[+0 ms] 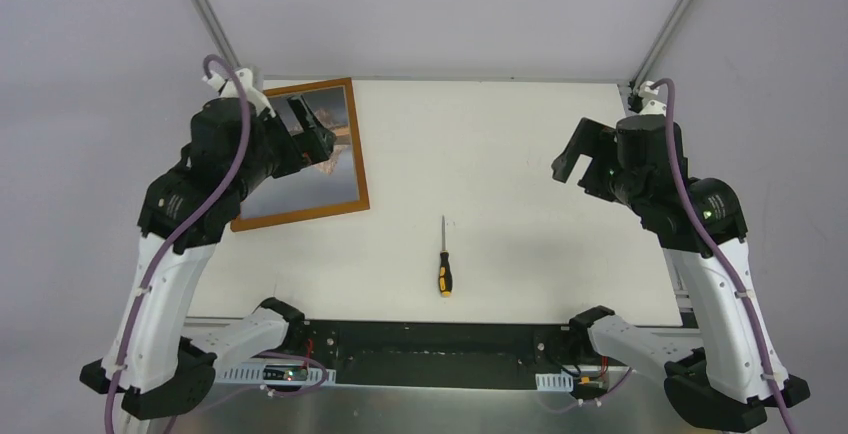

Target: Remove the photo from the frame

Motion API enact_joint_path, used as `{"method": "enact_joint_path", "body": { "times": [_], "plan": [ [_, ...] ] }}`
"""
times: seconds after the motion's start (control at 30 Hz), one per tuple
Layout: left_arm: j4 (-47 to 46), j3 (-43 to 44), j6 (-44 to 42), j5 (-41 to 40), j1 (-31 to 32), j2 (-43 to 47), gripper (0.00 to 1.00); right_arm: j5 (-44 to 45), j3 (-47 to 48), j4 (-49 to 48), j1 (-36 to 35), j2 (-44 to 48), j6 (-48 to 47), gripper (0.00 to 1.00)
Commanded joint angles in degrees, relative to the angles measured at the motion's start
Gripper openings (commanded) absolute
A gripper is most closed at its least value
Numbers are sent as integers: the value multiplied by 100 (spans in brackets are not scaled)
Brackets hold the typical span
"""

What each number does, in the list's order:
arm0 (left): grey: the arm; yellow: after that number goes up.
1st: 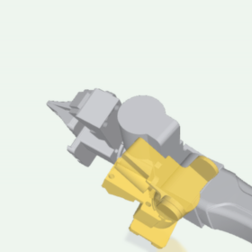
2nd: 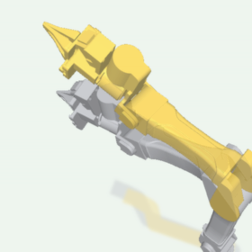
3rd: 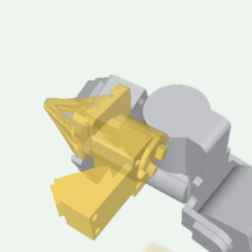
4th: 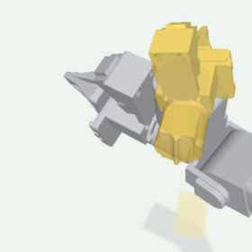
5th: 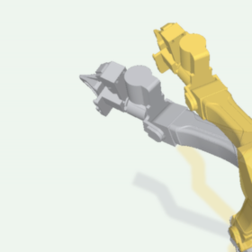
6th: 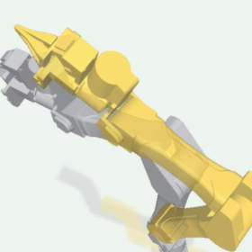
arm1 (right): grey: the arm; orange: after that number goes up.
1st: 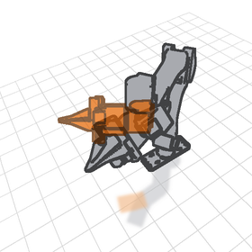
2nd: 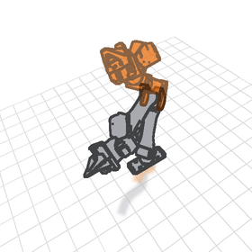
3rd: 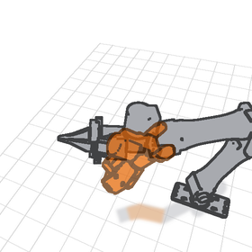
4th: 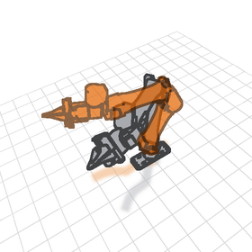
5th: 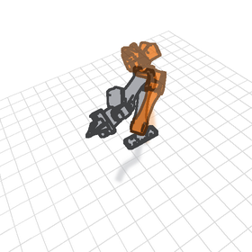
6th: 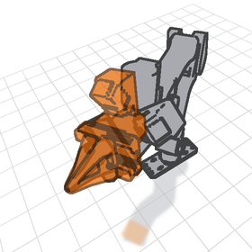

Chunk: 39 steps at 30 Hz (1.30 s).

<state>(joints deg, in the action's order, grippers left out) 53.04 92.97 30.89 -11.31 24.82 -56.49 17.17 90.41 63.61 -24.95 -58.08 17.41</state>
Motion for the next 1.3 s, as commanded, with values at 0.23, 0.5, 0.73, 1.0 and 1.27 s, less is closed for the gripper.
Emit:
{"method": "enact_joint_path", "body": {
  "times": [0.23,0.5,0.73,1.0,1.27],
  "plan": [
    [-87,-791,761,839,-223,-656,100,-78,-428,-136,40,93,349,99],
    [-343,-1631,980,1357,-760,-1286,100,-1224,-1243,-547,350,-67,918,99],
    [-696,-1231,836,1560,-944,-2942,88,-2163,-1450,-818,349,-820,804,99],
    [-873,-471,885,713,-709,-4679,69,-2375,-1907,-1123,321,-987,565,99],
    [-913,-64,472,548,-662,-5561,56,-2402,-2139,-1198,322,-935,534,99]
  ]
}}
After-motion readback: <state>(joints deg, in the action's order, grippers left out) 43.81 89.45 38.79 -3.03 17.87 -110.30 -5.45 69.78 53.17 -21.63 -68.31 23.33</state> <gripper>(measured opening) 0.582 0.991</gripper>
